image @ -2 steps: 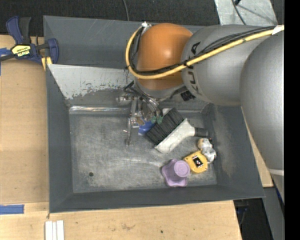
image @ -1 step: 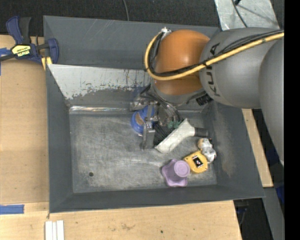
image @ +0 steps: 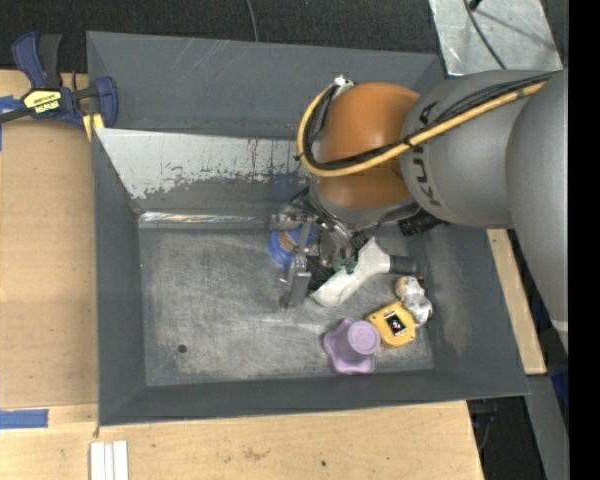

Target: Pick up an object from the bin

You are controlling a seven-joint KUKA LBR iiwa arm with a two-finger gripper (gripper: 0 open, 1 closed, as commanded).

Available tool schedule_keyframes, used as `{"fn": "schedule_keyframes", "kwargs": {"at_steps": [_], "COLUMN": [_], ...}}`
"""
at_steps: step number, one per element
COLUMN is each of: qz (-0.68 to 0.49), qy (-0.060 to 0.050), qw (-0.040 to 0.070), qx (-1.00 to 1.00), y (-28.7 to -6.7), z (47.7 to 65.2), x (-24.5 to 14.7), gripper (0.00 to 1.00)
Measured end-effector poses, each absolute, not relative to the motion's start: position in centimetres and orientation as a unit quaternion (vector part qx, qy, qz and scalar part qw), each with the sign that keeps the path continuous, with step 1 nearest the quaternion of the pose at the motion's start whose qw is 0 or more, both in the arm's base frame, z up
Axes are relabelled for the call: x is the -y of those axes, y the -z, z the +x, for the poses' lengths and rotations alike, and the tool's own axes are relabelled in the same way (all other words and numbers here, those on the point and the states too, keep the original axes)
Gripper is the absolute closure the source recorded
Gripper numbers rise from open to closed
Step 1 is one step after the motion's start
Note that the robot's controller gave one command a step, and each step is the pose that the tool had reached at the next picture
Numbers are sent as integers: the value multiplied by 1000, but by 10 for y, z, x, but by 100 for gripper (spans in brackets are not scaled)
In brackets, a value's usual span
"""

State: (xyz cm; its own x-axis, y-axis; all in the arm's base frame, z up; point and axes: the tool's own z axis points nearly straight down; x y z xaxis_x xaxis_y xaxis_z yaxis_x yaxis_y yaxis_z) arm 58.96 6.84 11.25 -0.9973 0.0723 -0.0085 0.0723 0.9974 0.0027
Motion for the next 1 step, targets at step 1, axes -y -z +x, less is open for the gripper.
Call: {"fn": "schedule_keyframes", "kwargs": {"at_steps": [1], "qz": [82], "qy": [-2], "qw": [4], "qx": [-997], "y": [-90], "z": [603], "x": [-63], "gripper": [0]}}
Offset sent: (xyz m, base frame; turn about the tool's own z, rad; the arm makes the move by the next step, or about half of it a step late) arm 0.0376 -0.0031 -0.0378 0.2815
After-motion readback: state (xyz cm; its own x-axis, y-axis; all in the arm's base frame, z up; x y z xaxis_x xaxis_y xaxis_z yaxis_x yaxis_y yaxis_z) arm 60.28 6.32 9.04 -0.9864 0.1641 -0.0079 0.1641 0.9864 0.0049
